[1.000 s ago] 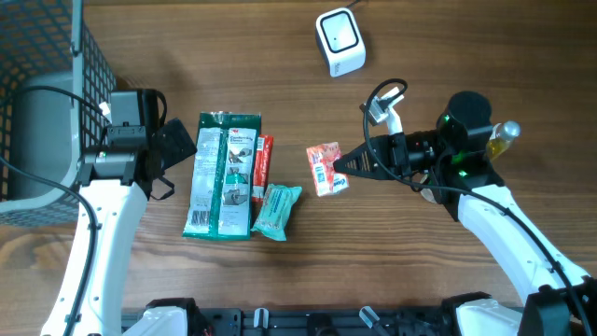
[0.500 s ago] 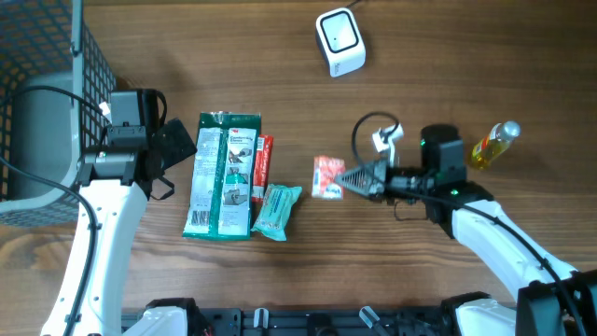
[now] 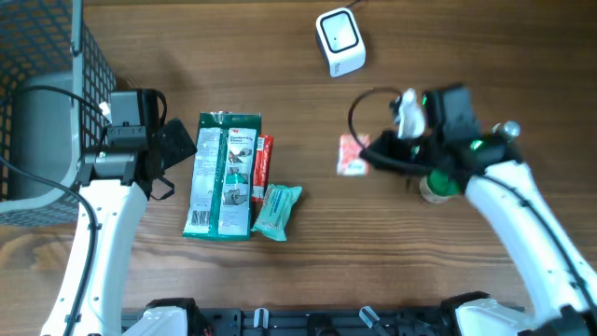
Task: Scan the item barcode
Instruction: 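Hold the red box's barcode up to the white scanner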
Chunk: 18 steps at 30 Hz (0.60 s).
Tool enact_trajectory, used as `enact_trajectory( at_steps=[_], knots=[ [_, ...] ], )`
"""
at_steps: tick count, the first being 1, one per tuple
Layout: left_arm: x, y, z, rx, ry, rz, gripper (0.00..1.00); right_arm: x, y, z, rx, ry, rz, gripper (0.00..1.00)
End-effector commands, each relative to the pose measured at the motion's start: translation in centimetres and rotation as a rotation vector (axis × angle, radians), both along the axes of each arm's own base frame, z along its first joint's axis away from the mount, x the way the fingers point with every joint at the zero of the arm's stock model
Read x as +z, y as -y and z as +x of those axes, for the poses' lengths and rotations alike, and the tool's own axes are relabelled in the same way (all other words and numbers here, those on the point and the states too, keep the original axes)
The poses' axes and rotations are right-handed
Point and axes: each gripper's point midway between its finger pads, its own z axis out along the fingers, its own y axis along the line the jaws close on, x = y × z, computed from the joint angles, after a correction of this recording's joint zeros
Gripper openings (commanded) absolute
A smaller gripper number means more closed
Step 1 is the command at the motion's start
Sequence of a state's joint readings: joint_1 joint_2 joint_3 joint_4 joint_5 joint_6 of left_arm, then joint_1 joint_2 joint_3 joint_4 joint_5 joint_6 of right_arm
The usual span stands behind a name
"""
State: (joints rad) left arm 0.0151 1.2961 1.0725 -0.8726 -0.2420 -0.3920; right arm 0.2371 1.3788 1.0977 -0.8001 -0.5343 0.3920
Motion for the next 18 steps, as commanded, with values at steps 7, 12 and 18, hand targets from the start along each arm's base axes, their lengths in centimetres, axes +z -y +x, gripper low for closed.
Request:
enact_trajectory(
  at_steps=[7, 12, 18],
  knots=[
    [0.4, -0.3, 0.2, 0.021, 0.014, 0.006, 1.00, 15.8, 3.1, 6.0, -0.006, 0.269, -0.287, 0.04],
    [0.4, -0.3, 0.2, 0.021, 0.014, 0.006, 1.00, 14.9, 3.6, 9.7, -0.015, 0.293, -0.468, 0.04],
    [0.4, -0.3, 0.2, 0.021, 0.014, 0.006, 1.00, 9.7, 2.9, 15.4, -0.002, 0.332, -0.728, 0.04]
  ],
)
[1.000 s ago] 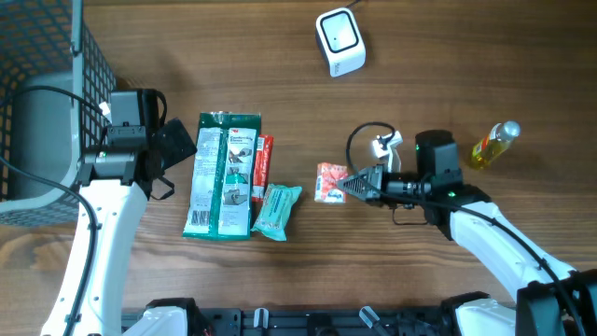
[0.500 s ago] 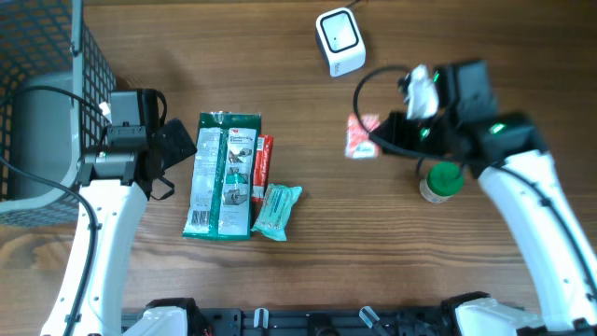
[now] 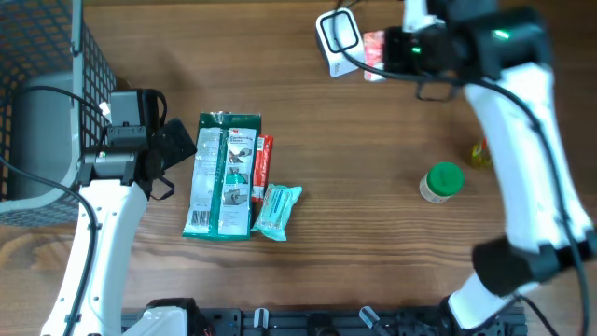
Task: Scan the item barcode
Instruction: 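Hold the red box's barcode up to the white scanner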
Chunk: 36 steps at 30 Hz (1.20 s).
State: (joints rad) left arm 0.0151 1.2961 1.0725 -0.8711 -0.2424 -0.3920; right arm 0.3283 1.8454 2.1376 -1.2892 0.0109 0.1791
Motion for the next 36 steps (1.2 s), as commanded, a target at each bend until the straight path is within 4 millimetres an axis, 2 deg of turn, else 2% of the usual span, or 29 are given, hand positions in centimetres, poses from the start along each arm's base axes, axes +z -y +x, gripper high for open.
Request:
enact_trajectory(
  at_steps=[1, 6, 8, 12, 16, 28, 36],
  knots=[
    [0.3, -0.3, 0.2, 0.021, 0.012, 0.006, 1.00, -3.4, 0.4, 4.0, -0.010, 0.052, -0.244, 0.04],
    [0.3, -0.3, 0.2, 0.021, 0.012, 0.006, 1.00, -7.2, -1.8, 8.3, 0.008, 0.113, -0.328, 0.04],
    [0.3, -0.3, 0.2, 0.021, 0.012, 0.006, 1.00, -8.8, -2.8, 9.9, 0.067, 0.135, -0.363, 0.04],
    [0.3, -0.3, 0.2, 0.021, 0.012, 0.006, 1.00, -10.4, -2.4, 12.1, 0.052, 0.177, -0.455, 0.04],
    [0.3, -0.3, 0.2, 0.021, 0.012, 0.006, 1.00, -12.2, -2.9, 14.1, 0.081, 0.215, -0.501, 0.04],
    [0.3, -0.3, 0.2, 0.021, 0.012, 0.006, 1.00, -16.1, -3.7, 17.2, 0.133, 0.266, -0.585, 0.04],
    [0.3, -0.3, 0.2, 0.021, 0.012, 0.006, 1.00, -17.6, -3.1, 17.7, 0.156, 0.259, -0.666, 0.04]
  ],
)
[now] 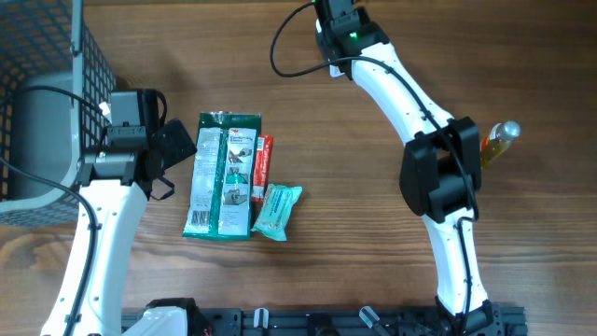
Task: Scan the item barcode
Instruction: 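Hold the red box's barcode up to the white scanner, then carry the red box right, set it down, release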
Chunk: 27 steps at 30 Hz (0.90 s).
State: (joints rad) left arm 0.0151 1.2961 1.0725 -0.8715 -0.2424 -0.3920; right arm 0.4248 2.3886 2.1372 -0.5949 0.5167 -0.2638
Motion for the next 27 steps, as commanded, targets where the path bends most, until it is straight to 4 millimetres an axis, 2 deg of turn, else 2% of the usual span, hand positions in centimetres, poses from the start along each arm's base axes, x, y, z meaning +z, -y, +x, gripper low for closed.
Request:
enact_trajectory(
  at_steps=[1, 9, 12, 14, 16, 19, 22, 25, 27],
  knots=[
    [0.4, -0.3, 0.2, 0.021, 0.013, 0.006, 1.00, -1.0, 0.3, 0.4, 0.007, -0.004, -0.065, 0.05],
    [0.4, -0.3, 0.2, 0.021, 0.013, 0.006, 1.00, -0.4, 0.1, 0.7, 0.008, 0.019, -0.050, 0.04],
    [0.3, -0.3, 0.2, 0.021, 0.013, 0.006, 1.00, 1.8, 0.1, 0.5, -0.019, 0.057, -0.006, 0.04],
    [0.3, -0.3, 0.2, 0.021, 0.013, 0.006, 1.00, 4.2, 0.3, 0.3, -0.046, 0.098, 0.040, 0.04],
    [0.3, -0.3, 0.2, 0.021, 0.013, 0.006, 1.00, 7.8, 0.7, -0.5, -0.067, 0.143, 0.085, 0.04],
    [0.4, -0.3, 0.2, 0.021, 0.013, 0.006, 1.00, 12.1, 1.4, -2.5, -0.070, 0.161, 0.120, 0.04],
    [0.3, -0.3, 0.2, 0.021, 0.013, 0.006, 1.00, 15.5, 2.8, -5.7, -0.107, 0.137, 0.186, 0.04],
    [0.4, -0.3, 0.2, 0.021, 0.013, 0.006, 1.00, 16.6, 4.8, -9.1, -0.171, 0.063, 0.268, 0.04],
    [0.4, -0.3, 0.2, 0.021, 0.013, 0.006, 1.00, 16.0, 5.6, -11.0, -0.192, -0.019, 0.311, 0.04]
  ],
)
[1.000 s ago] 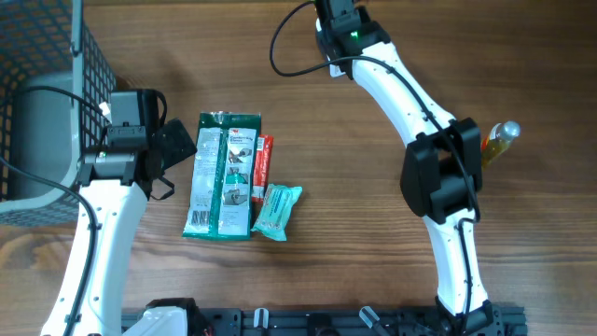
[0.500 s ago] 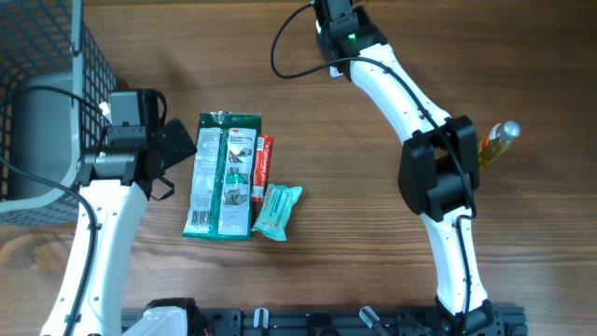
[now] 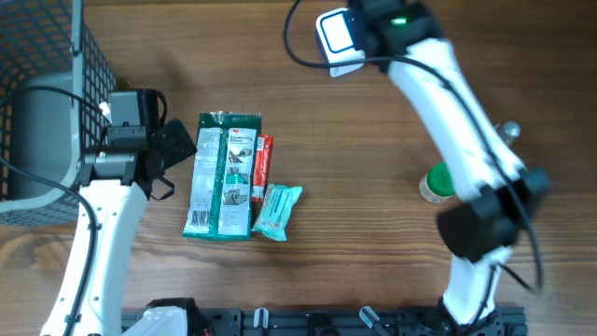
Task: Scan the item barcode
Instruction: 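Carry the red box right, set it down, release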
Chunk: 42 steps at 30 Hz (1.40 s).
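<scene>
The white barcode scanner [image 3: 336,35] stands at the far edge of the table. My right arm reaches up to it, and the right gripper [image 3: 366,42] sits against the scanner's right side under the wrist. Its fingers and anything they hold are hidden. No red-and-white packet shows. My left gripper [image 3: 179,145] rests open at the left, just beside a green pouch [image 3: 224,173], with nothing in it.
A red bar [image 3: 264,159] and a teal packet [image 3: 277,210] lie against the green pouch. A green-capped jar [image 3: 437,182] stands half under my right arm. A wire basket [image 3: 47,56] fills the far left corner.
My right wrist was directly over the scanner, covering it. Now it sits to the scanner's right and the scanner's top shows again. The left arm has not moved.
My right gripper held a small red-and-white packet over mid-table near the green-capped jar. Then the packet was up beside the scanner's right side. Then the wrist covered the scanner. Now the wrist is off to its right and the packet is out of sight.
</scene>
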Tool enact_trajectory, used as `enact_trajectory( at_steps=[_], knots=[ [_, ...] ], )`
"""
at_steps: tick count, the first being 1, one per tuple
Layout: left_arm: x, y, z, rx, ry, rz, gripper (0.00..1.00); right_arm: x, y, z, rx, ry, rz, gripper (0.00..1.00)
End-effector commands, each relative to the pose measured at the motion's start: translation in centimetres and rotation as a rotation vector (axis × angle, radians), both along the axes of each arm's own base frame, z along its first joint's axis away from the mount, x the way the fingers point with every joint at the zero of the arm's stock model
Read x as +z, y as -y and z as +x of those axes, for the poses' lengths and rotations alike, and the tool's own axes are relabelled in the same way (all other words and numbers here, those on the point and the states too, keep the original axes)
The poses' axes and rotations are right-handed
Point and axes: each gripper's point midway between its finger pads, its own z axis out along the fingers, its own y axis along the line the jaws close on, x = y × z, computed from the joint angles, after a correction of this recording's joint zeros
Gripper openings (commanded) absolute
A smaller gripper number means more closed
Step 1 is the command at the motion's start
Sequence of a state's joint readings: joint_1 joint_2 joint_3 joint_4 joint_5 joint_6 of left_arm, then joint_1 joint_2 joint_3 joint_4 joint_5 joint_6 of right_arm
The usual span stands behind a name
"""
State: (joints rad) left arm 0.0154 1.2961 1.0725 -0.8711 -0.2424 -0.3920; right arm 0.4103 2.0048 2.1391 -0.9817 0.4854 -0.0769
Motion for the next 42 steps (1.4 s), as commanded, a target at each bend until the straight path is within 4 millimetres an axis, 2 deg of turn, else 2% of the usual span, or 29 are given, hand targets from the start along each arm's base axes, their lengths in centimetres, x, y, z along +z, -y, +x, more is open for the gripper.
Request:
enact_trajectory(
  at_steps=[1, 5, 9, 11, 14, 20, 22, 25, 27, 31, 33, 35, 36, 37, 42],
  knots=[
    [0.3, -0.3, 0.2, 0.020, 0.012, 0.006, 1.00, 0.1, 1.6, -3.3, -0.073, -0.105, 0.188, 0.05],
    [0.3, -0.3, 0.2, 0.021, 0.012, 0.006, 1.00, -4.5, 2.7, -9.1, -0.082, -0.464, 0.306, 0.07],
    [0.3, -0.3, 0.2, 0.021, 0.012, 0.006, 1.00, -8.0, 5.9, -13.2, -0.207, -0.679, 0.286, 0.05],
    [0.3, -0.3, 0.2, 0.020, 0.012, 0.006, 1.00, -9.7, 6.6, -14.2, -0.234, -0.738, 0.280, 0.05],
    [0.3, -0.3, 0.2, 0.021, 0.012, 0.006, 1.00, -12.6, 5.9, -15.0, -0.231, -0.806, 0.321, 0.05],
    [0.3, -0.3, 0.2, 0.020, 0.012, 0.006, 1.00, -18.8, 5.5, -14.2, -0.245, -0.776, 0.352, 0.04],
    [0.3, -0.3, 0.2, 0.021, 0.012, 0.006, 1.00, -20.9, 6.6, -14.6, -0.303, -0.765, 0.313, 0.04],
    [0.3, -0.3, 0.2, 0.020, 0.012, 0.006, 1.00, -22.9, 8.0, -15.8, -0.363, -0.772, 0.252, 0.04],
    [0.3, -0.3, 0.2, 0.021, 0.012, 0.006, 1.00, -23.6, 8.0, -16.9, -0.387, -0.802, 0.263, 0.04],
    [0.3, -0.3, 0.2, 0.021, 0.012, 0.006, 1.00, -24.3, 6.1, -18.7, -0.382, -0.891, 0.365, 0.04],
    [0.3, -0.3, 0.2, 0.020, 0.012, 0.006, 1.00, -24.5, 6.5, -19.1, -0.407, -0.895, 0.352, 0.04],
    [0.3, -0.3, 0.2, 0.020, 0.012, 0.006, 1.00, -24.8, 8.0, -19.8, -0.455, -0.890, 0.275, 0.04],
    [0.3, -0.3, 0.2, 0.020, 0.012, 0.006, 1.00, -24.9, 9.6, -20.4, -0.513, -0.875, 0.196, 0.04],
    [0.3, -0.3, 0.2, 0.021, 0.012, 0.006, 1.00, -24.9, 10.3, -20.5, -0.538, -0.864, 0.161, 0.05],
    [0.3, -0.3, 0.2, 0.021, 0.012, 0.006, 1.00, -23.9, 12.9, -21.6, -0.605, -0.854, 0.015, 0.05]
  ],
)
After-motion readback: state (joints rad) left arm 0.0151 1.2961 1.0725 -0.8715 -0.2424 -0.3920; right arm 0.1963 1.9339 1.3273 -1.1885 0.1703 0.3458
